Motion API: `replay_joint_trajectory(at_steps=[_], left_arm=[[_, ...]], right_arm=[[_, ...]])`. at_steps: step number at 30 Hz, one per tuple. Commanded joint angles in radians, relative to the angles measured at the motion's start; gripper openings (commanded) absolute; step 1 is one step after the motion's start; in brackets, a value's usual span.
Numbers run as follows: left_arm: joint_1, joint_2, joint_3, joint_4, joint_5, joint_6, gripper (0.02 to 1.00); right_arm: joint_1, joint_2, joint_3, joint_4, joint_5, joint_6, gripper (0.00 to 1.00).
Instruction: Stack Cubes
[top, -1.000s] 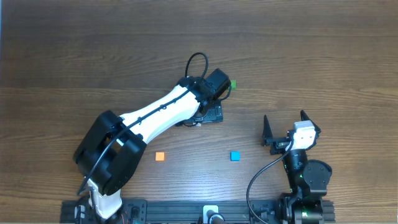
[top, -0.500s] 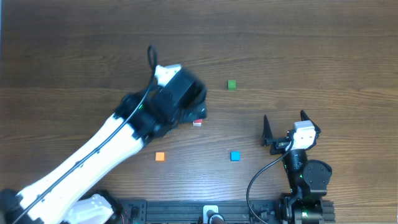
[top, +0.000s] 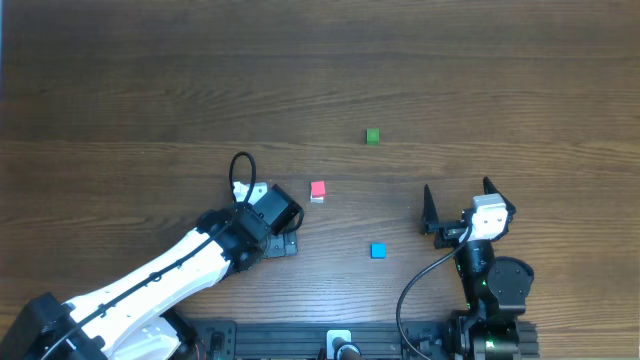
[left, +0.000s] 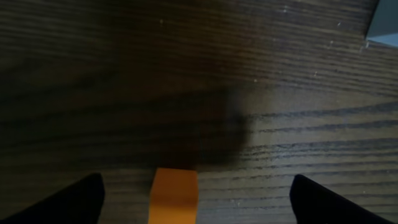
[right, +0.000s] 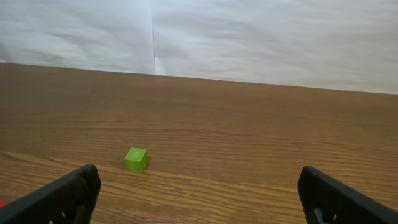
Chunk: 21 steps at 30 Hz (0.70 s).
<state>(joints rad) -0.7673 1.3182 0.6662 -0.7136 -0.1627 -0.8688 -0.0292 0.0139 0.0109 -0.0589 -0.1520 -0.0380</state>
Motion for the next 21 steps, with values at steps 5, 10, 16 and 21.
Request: replay_joint_trajectory(at_steps=[5, 10, 16, 21], left_arm=[[-0.002, 0.014, -0.039, 0.023, 0.066, -0.007, 0.901], [-0.002, 0.055, -0.063, 0.050, 0.103, -0.007, 0.882], [-0.002, 0.066, -0.063, 0.052, 0.103, -0.007, 0.792], [-0.002, 0.066, -0.063, 0.040, 0.102, -0.006, 0.647]], right_arm=[[0.004, -0.007, -0.006, -0.003, -0.004, -0.004, 0.993], [0.004, -0.007, -0.006, -0.003, -0.004, -0.004, 0.991], [0.004, -0.007, -0.006, -0.003, -0.004, -0.004, 0.991], [0.004, -0.007, -0.006, -0.003, -0.004, -0.004, 0.993]])
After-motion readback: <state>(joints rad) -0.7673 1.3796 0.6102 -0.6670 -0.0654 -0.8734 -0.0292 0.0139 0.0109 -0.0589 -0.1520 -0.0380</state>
